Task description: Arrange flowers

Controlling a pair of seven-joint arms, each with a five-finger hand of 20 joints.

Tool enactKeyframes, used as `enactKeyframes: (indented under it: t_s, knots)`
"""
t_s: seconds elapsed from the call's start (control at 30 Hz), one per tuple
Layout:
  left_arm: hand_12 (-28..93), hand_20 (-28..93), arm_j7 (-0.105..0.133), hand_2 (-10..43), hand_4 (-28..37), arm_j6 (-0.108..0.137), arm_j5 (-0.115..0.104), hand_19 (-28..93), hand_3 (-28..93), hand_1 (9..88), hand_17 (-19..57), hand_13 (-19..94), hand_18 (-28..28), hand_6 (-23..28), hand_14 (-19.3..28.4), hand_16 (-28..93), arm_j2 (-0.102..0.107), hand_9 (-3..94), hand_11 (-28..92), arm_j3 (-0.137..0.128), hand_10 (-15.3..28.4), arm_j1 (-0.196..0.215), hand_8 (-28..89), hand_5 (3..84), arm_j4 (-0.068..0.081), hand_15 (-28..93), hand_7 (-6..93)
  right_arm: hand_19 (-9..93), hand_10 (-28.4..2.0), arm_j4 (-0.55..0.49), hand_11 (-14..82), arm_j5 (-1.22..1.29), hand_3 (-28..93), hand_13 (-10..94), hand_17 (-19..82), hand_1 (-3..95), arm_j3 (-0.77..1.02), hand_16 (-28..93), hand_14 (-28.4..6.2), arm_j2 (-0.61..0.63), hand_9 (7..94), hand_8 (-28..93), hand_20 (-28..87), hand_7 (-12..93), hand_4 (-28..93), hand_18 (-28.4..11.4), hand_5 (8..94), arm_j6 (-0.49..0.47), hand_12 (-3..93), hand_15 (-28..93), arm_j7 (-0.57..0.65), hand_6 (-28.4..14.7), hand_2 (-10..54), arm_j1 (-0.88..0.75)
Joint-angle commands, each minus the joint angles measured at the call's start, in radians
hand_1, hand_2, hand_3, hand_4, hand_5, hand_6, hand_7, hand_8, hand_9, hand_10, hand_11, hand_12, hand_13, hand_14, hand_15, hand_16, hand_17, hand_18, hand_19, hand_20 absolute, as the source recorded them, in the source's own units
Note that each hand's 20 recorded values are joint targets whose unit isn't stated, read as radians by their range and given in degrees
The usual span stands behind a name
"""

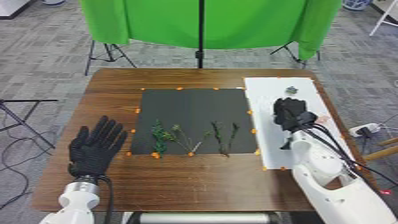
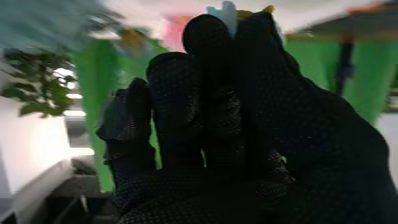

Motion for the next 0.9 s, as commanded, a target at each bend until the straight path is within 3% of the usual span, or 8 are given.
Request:
enactKeyframes:
  t_s: [0.03,0.33,0.4,0.43,0.53,0.6,0.7,0.9]
  knots:
    - [10,14,0.025,14.2,-28.3,0.014,-0.009,40,78,28.3,-7.1,29,16.2,10.9,17.4,-7,0.001,39.6,19,-0.022,16.1,0.036,-8,47.7,-0.008,39,9.5,87,-10.4,-0.14,24.2,0.065,68,62,31,61.5,-0.088,41,-9.9,-0.021,80.9,-8,44,42,-28,-22.4,73.3,0.022,43.9,66,-0.076,0.5,-9.5,0.117]
    - [10,14,0.042,13.9,-28.3,0.031,-0.011,40,78,28.3,-7.1,29,16.2,10.8,17.5,-7,0.019,39.5,19,-0.024,16.1,0.026,-8,47.6,0.0,39,9.7,86,-10.5,-0.105,23.4,0.086,70,60,30,60.4,-0.36,41,-10.1,-0.239,80.1,-8,44,41,-28,-22.4,72.0,-0.109,43.8,67,-0.234,0.2,-9.5,0.317]
    - [10,14,0.027,13.9,-28.3,0.063,0.003,40,78,28.2,-7.2,29,16.2,10.8,17.5,-7,0.017,39.5,19,-0.013,16.1,0.01,-8,47.7,0.0,39,9.7,86,-10.5,-0.096,23.0,0.069,70,60,30,60.0,-0.42,41,-10.3,-0.252,79.5,-8,44,41,-28,-22.3,71.5,-0.106,43.7,67,-0.3,0.2,-9.5,0.337]
    - [10,14,0.016,14.0,-28.3,0.064,0.013,40,77,28.3,-7.2,29,16.2,10.8,17.5,-7,0.02,39.6,19,-0.003,16.1,-0.003,-8,47.8,0.006,39,9.7,86,-10.4,-0.088,22.7,0.047,71,60,30,59.7,-0.45,41,-10.3,-0.254,79.5,-8,44,41,-28,-22.3,71.5,-0.088,43.4,67,-0.323,0.2,-9.5,0.348]
    - [10,14,0.015,14.3,-28.3,0.06,-0.002,40,77,28.2,-7.2,29,16.2,11.0,17.5,-7,0.031,39.7,20,0.021,16.0,-0.021,-8,48.1,0.016,40,9.8,86,-10.4,-0.042,22.6,0.014,71,60,30,58.9,-0.51,40,-10.3,-0.287,79.5,-8,44,41,-28,-22.3,71.3,-0.093,43.0,67,-0.393,0.4,-9.5,0.375]
    - [10,14,0.016,14.5,-28.3,0.079,0.005,40,77,28.1,-7.2,30,16.2,11.1,17.4,-7,0.04,39.7,20,0.031,16.1,-0.038,-9,48.1,0.022,40,9.8,86,-10.4,-0.009,22.3,0.0,71,60,30,58.6,-0.541,40,-10.3,-0.312,79.5,-9,44,41,-28,-22.4,71.2,-0.092,42.7,67,-0.393,0.5,-9.5,0.383]
    - [9,14,0.016,14.6,-28.3,0.086,0.066,40,77,28.1,-7.2,30,16.2,11.2,17.3,-8,0.049,39.7,20,0.042,16.1,-0.073,-9,48.3,0.039,40,9.9,85,-10.3,0.035,21.2,-0.005,71,60,29,58.7,-0.602,39,-10.1,-0.332,79.9,-10,44,40,-28,-22.4,71.6,-0.109,41.7,67,-0.348,0.8,-9.5,0.42]
    - [9,13,0.034,14.8,-28.3,0.069,0.07,40,77,28.0,-7.2,30,16.2,11.2,17.0,-8,0.072,39.9,20,0.051,16.2,-0.105,-9,48.4,0.042,40,10.0,85,-10.1,0.116,18.0,-0.087,71,60,29,58.7,-0.656,39,-9.7,-0.387,80.2,-10,44,37,-28,-22.6,71.4,-0.097,40.4,65,-0.32,0.9,-9.5,0.433]
